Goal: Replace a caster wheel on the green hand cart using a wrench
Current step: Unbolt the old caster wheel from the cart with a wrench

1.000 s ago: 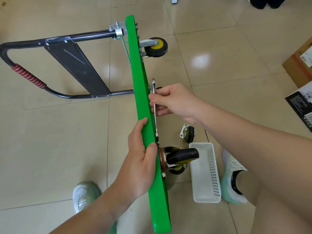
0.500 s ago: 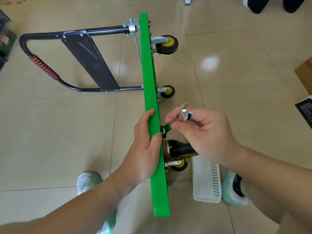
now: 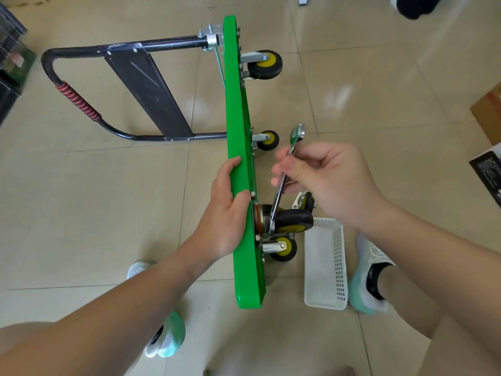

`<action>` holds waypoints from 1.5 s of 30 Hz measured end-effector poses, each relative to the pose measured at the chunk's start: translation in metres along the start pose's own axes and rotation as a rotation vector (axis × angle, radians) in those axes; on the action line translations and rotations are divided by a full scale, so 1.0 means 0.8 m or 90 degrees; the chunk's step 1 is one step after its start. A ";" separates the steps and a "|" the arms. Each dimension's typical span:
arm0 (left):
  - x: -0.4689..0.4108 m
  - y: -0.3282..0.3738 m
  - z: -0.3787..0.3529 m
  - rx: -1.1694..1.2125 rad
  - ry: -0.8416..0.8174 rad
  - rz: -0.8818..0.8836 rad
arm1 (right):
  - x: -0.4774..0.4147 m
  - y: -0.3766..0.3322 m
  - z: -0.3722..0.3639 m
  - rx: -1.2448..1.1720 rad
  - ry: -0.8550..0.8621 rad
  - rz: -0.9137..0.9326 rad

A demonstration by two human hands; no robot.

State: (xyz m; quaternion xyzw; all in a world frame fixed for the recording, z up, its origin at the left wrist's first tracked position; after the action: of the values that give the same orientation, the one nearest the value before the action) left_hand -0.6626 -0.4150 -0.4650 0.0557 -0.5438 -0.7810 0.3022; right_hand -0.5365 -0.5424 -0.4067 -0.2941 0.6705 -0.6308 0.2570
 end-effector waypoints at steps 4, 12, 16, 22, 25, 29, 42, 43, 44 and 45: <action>-0.002 -0.002 -0.001 0.000 -0.002 0.000 | -0.003 0.011 -0.013 0.043 -0.016 -0.025; -0.006 -0.011 -0.001 0.025 0.005 0.002 | -0.017 0.025 -0.024 0.054 -0.032 -0.047; -0.006 -0.013 -0.001 0.032 -0.004 0.003 | -0.017 0.029 -0.030 0.040 -0.064 -0.066; -0.007 -0.015 0.000 0.037 -0.009 0.001 | 0.003 0.030 -0.040 0.025 -0.137 -0.048; -0.006 -0.015 -0.001 0.037 -0.008 0.000 | 0.019 0.028 -0.038 0.003 -0.141 -0.016; -0.005 -0.012 -0.002 0.029 -0.008 -0.001 | 0.037 0.028 -0.034 -0.013 -0.125 0.006; -0.003 -0.004 -0.002 0.022 0.007 -0.015 | 0.152 0.051 -0.030 0.297 -0.126 0.403; -0.003 -0.004 -0.002 0.024 0.007 -0.014 | 0.154 0.046 -0.028 0.284 -0.104 0.411; -0.003 -0.003 -0.003 0.026 0.006 -0.012 | 0.154 0.041 -0.025 0.265 -0.075 0.412; -0.003 -0.003 -0.003 0.027 0.006 -0.010 | 0.153 0.035 -0.021 0.244 -0.042 0.407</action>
State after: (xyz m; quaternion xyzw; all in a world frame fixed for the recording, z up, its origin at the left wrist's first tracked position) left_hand -0.6609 -0.4151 -0.4682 0.0702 -0.5581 -0.7715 0.2974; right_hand -0.6354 -0.6179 -0.4299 -0.0367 0.5896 -0.6229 0.5128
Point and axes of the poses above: each hand's wrist, its own x-axis away from the middle knuckle, its own z-axis out of the back of the hand, y = z × x, the point moved 5 cm from there along -x, towards the middle knuckle, and after that the axes turned 1 degree about -z, right-handed, at the moved point
